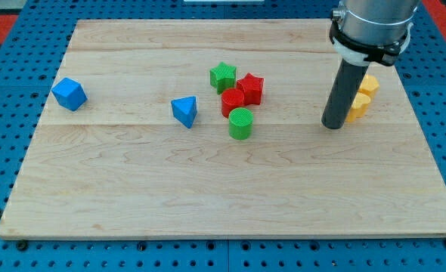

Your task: Move your arm towards red star

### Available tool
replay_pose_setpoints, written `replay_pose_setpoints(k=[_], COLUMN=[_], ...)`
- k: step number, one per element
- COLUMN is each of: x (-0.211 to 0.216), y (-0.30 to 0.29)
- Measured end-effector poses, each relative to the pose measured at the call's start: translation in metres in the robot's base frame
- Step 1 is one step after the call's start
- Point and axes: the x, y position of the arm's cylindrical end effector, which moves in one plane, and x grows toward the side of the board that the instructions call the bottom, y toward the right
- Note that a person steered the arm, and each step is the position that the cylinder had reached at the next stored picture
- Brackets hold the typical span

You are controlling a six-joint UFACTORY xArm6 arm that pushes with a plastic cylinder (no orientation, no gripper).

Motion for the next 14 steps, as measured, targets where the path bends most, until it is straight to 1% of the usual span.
replay_pose_setpoints(k=[3,4,5,6,7,8,9,10,12,14], x=[-0.002,0.023,0.058,0.072,0.073,0.073,0.073,0.073,0.072,0.002], y=[0.061,0.049,0.018,-0.002,-0.004,-0.012,-0.057,-0.082,-0.082,-0.062])
